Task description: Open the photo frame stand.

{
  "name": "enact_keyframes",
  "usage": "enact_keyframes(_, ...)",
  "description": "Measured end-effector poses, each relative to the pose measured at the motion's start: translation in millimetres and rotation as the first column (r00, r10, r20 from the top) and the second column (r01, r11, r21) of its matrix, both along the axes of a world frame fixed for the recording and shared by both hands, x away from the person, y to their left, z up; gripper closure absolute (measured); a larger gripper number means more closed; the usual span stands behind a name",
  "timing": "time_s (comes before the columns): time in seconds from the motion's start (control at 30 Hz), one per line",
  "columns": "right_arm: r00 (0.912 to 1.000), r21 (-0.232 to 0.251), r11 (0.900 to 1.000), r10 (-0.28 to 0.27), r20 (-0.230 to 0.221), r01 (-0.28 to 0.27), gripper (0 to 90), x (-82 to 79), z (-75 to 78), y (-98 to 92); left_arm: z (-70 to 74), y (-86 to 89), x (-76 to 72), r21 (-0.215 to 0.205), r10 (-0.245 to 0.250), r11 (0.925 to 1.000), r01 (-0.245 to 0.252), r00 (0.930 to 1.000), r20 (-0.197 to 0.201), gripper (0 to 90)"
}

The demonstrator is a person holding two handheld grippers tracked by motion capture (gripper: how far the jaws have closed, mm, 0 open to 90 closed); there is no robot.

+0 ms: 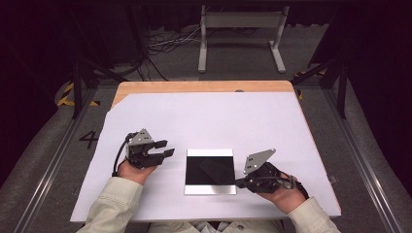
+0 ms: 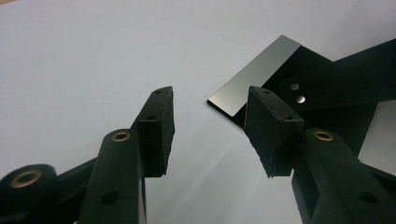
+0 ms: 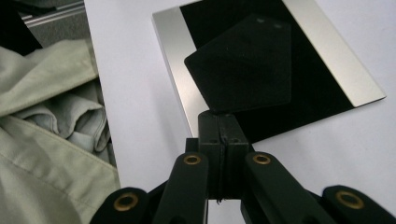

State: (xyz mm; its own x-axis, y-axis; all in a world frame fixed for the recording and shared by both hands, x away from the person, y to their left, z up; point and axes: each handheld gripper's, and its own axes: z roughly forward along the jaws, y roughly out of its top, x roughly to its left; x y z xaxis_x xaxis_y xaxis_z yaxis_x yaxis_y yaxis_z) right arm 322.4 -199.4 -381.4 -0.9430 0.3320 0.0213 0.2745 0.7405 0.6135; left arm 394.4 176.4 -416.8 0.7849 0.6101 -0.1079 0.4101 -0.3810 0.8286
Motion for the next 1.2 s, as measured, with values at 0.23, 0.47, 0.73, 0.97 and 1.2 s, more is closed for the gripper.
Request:
enact_keyframes(0.23,0.9994,0.039,0.999,-0.021,0.027,0.020,89.8,0.7,8.6,2.9,-0.3,-0.5,0.1,0.002,-0.002,1.0000,0.002,1.0000,-0.002,52.9)
enact_keyframes(0.47,0.9988,0.070,0.997,-0.038,0.032,0.035,88.9,1.3,11.2,3.8,-0.9,-0.8,0.3,0.004,-0.005,1.0000,0.005,1.0000,-0.006,52.8)
enact_keyframes(0.73,0.9990,0.034,0.999,-0.042,0.014,0.041,76.2,2.1,9.2,0.8,-0.8,0.4,0.8,0.002,-0.007,1.0000,0.007,1.0000,-0.001,52.1)
enact_keyframes(0.97,0.9971,0.046,0.996,-0.075,0.010,0.075,59.7,2.7,21.6,-11.3,-0.3,1.2,-0.1,-0.005,-0.002,1.0000,0.002,1.0000,-0.003,50.9)
enact_keyframes(1.2,0.9900,0.129,0.982,-0.141,-0.004,0.141,44.9,6.7,35.9,-21.9,-2.0,0.6,0.9,-0.005,-0.002,1.0000,0.002,1.0000,-0.007,50.0)
